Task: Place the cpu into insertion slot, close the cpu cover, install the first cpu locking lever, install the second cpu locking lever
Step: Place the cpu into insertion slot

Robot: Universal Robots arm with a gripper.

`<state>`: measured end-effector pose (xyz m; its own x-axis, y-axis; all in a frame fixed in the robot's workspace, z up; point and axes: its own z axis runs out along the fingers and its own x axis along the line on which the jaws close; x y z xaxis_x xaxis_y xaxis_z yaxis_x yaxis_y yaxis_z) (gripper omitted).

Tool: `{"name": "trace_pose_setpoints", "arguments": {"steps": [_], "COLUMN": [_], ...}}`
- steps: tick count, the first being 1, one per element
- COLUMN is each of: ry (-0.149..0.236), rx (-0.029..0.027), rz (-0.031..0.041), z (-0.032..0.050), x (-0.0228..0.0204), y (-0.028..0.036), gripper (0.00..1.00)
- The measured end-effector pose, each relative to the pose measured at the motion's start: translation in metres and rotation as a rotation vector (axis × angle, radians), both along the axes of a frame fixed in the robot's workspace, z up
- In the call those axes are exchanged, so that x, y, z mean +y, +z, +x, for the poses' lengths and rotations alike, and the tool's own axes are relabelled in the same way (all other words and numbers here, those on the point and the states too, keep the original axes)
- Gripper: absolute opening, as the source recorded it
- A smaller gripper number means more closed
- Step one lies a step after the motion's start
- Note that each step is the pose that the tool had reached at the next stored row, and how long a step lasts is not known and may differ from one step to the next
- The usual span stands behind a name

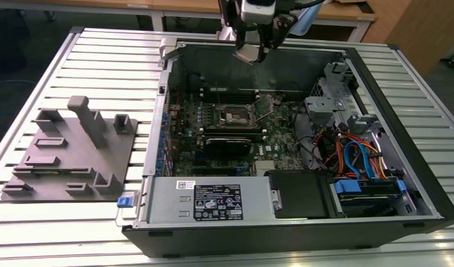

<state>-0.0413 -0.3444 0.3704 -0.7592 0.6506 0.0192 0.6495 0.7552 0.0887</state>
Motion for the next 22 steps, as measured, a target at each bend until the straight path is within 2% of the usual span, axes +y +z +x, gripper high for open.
{"name": "trace_pose_setpoints", "arguments": {"steps": [22], "ry": [-0.093], "rx": [0.0000], "rz": [0.0000], "z": [0.0000], "x": [0.0000], "y": [-0.0001], "gripper": [0.54]}}
